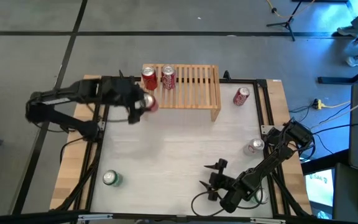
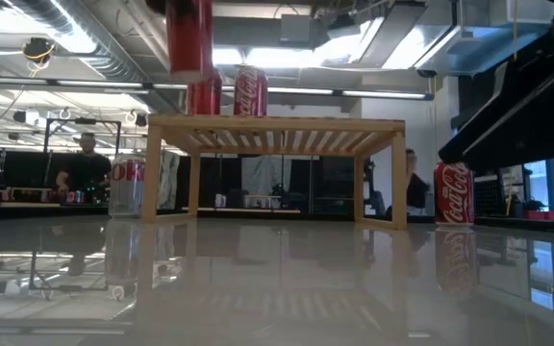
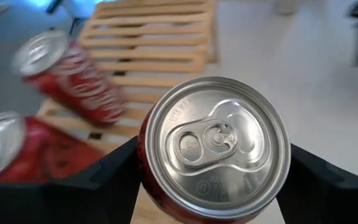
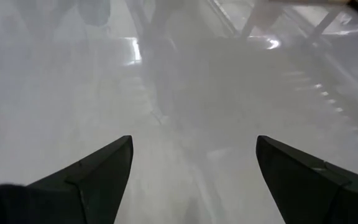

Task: Place canned beverage on shelf
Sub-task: Put the red and black soda can on the shelf aligned with the other red and black soda can

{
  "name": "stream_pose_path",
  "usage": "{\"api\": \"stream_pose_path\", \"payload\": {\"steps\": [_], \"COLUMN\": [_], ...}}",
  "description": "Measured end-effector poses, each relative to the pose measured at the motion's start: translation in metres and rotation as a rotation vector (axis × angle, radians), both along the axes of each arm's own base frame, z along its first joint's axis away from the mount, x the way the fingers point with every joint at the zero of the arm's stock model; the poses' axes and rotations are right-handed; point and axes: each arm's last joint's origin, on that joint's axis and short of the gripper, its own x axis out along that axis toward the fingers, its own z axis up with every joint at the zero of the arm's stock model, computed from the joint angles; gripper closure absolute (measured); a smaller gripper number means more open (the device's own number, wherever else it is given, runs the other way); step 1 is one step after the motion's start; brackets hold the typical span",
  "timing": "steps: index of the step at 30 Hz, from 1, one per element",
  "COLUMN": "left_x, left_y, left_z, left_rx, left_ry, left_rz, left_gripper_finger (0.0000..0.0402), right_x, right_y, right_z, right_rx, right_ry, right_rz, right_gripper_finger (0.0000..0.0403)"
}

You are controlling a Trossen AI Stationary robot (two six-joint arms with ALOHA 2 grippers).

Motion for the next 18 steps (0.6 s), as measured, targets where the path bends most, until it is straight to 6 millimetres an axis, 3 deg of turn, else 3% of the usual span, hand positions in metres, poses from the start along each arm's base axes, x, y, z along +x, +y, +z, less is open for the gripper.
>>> {"api": "stream_pose_path", "payload": {"steps": [7,18], "left_x": [-0.004,-0.002], "left_y": [0.042,0.083], "left_z": [-0.007,-0.023], "left_rx": [-0.090,-0.114], "left_ry": [0.030,0.095], "left_rz": [-0.005,0.013], "left_gripper_finger": [0.0128,0.0128], "right_x": [0.006,0.018], "right_y": [-0.013,-0.028], "right_z": [-0.001,-0.003], "right_rx": [-0.081,-0.122], "right_ry": [0.023,0.106], "right_rz": [-0.032,-0.011], "right_gripper_finger": [0.0065,0.0065]}}
